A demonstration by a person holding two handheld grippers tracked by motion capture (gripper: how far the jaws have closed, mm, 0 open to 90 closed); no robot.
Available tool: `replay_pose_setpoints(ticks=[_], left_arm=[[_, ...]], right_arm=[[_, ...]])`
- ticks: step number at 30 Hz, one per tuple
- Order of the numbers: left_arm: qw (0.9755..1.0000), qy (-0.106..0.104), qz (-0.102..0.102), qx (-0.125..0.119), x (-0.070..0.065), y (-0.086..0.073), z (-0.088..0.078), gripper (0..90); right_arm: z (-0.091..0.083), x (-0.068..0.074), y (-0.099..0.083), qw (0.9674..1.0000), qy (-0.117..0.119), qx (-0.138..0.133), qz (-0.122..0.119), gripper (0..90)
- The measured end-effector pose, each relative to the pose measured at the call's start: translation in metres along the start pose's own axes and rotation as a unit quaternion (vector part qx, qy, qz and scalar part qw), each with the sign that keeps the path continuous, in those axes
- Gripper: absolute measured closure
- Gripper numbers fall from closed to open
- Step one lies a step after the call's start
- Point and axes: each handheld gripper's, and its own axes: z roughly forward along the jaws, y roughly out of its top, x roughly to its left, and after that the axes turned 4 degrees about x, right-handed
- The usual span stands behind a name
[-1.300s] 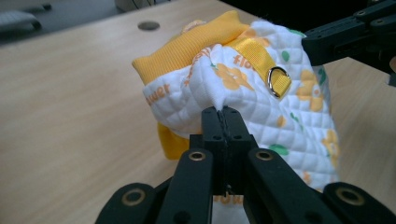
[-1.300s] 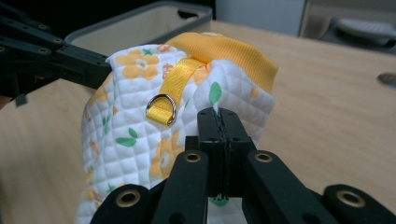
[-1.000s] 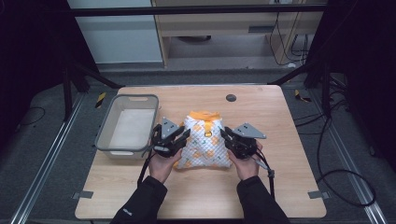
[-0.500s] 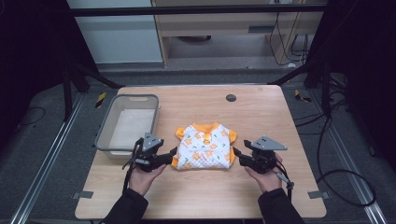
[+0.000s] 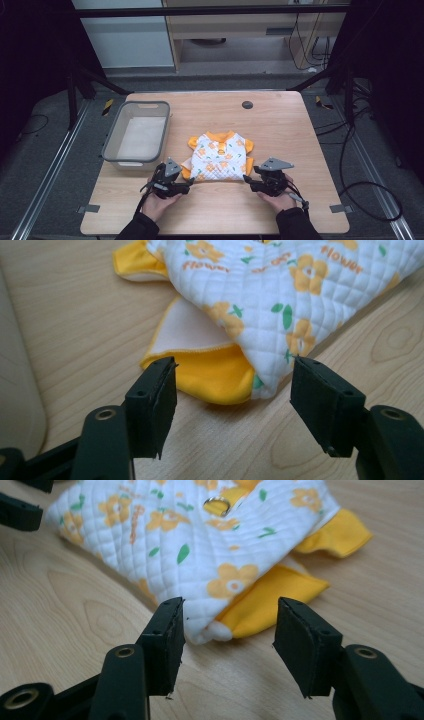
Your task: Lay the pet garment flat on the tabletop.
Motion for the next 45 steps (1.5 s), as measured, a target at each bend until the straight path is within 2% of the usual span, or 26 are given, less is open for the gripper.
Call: replay_pose_setpoints(ticks=[6,9,16,18,20,22,24,29,33,36,38,40,43,45], left_arm=[[0.9999,-0.003,0.011,0.013,-0.005,-0.001,0.009,42.1],[0.9998,-0.005,0.011,0.015,-0.005,-0.001,0.012,49.9],[0.9998,-0.012,0.004,0.017,-0.006,0.000,0.016,71.6],[0.9998,-0.013,0.002,0.018,-0.007,0.001,0.015,75.7],[0.9996,-0.023,-0.006,0.017,-0.006,0.001,0.014,77.8],[0.9992,-0.036,-0.015,0.010,-0.006,0.003,0.009,79.4],[0.9988,-0.047,-0.014,0.002,-0.006,0.005,0.001,80.2],[0.9963,-0.080,-0.012,-0.027,-0.010,0.009,-0.030,80.4],[0.9940,-0.093,-0.008,-0.057,-0.011,0.014,-0.057,80.3],[0.9932,-0.093,-0.009,-0.070,-0.009,0.022,-0.066,80.2],[0.9937,-0.089,-0.017,-0.067,-0.005,0.028,-0.062,79.9],[0.9941,-0.082,-0.035,-0.062,0.002,0.034,-0.050,79.6],[0.9957,-0.059,-0.056,-0.044,0.013,0.040,-0.025,78.4],[0.9961,-0.050,-0.066,-0.031,0.019,0.041,-0.009,76.7]], right_arm=[[0.014,0.008,-0.001,0.9995,0.014,0.025,-0.016,46.2],[0.018,0.012,0.000,0.9991,0.008,0.028,-0.031,47.7],[0.023,0.013,0.000,0.9979,-0.015,0.047,-0.043,67.5],[0.022,0.013,0.001,0.9982,-0.014,0.045,-0.038,74.8],[0.020,0.013,0.002,0.9984,-0.010,0.040,-0.039,79.7],[0.016,0.014,0.004,0.9985,-0.004,0.035,-0.042,81.9],[0.010,0.015,0.007,0.9990,0.002,0.022,-0.038,82.9],[-0.016,0.014,0.010,0.9992,0.029,-0.017,-0.023,83.8],[-0.040,0.017,0.012,0.9972,0.060,-0.042,-0.018,83.9],[-0.050,0.018,0.020,0.9957,0.073,-0.055,-0.013,83.8],[-0.048,0.015,0.028,0.9962,0.069,-0.052,-0.004,83.7],[-0.038,0.009,0.037,0.9974,0.059,-0.040,0.011,83.3],[-0.012,-0.003,0.044,0.9988,0.031,-0.023,0.031,82.7],[0.007,-0.008,0.044,0.9992,0.006,-0.020,0.034,80.7]])
